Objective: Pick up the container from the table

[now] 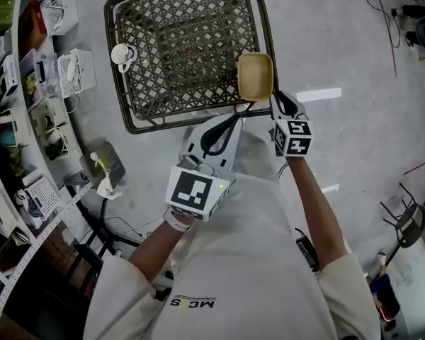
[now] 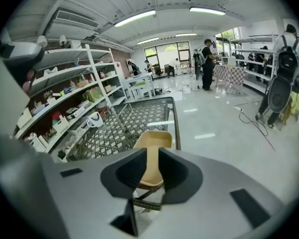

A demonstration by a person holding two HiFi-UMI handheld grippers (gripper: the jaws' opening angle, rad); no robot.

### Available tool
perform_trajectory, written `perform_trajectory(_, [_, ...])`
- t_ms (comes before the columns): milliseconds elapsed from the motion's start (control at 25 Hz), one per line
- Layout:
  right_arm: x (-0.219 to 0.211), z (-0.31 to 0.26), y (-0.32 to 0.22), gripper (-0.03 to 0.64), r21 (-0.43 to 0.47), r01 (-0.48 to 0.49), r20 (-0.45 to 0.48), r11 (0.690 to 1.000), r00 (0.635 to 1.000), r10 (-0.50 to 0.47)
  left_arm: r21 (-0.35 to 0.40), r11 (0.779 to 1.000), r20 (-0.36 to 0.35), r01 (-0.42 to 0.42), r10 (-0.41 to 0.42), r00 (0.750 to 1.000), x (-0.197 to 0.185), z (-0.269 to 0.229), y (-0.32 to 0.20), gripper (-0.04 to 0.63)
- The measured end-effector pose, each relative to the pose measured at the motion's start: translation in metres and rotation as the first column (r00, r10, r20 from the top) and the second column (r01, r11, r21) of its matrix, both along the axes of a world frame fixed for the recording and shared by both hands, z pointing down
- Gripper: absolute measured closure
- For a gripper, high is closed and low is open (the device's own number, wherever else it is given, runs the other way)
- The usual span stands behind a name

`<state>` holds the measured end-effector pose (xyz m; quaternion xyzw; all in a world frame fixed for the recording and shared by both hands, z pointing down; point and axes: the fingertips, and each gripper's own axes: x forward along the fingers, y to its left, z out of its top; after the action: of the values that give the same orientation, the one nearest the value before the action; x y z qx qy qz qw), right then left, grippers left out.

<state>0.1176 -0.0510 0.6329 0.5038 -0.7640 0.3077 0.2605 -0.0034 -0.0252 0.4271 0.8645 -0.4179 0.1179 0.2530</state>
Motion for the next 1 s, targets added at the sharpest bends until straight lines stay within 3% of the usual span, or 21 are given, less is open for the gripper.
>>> perform_trajectory(360, [0.005, 0.044, -0.006, 0.525, -0.079, -0.074, 0.001, 0.994, 0.997, 0.074, -0.041, 0.999, -0.005, 0.011, -0.011, 1.0, -0.008, 0.021, -0.004, 0.575])
perform_trajectory(1000, [0.009, 0.1, -0.009, 0.523, -0.175, -0.166, -0.092, 0.971, 0.984, 0.152, -0.116, 0.992, -0.009, 0.039, -0.04, 0.999, -0.019, 0.045, -0.003, 0.575])
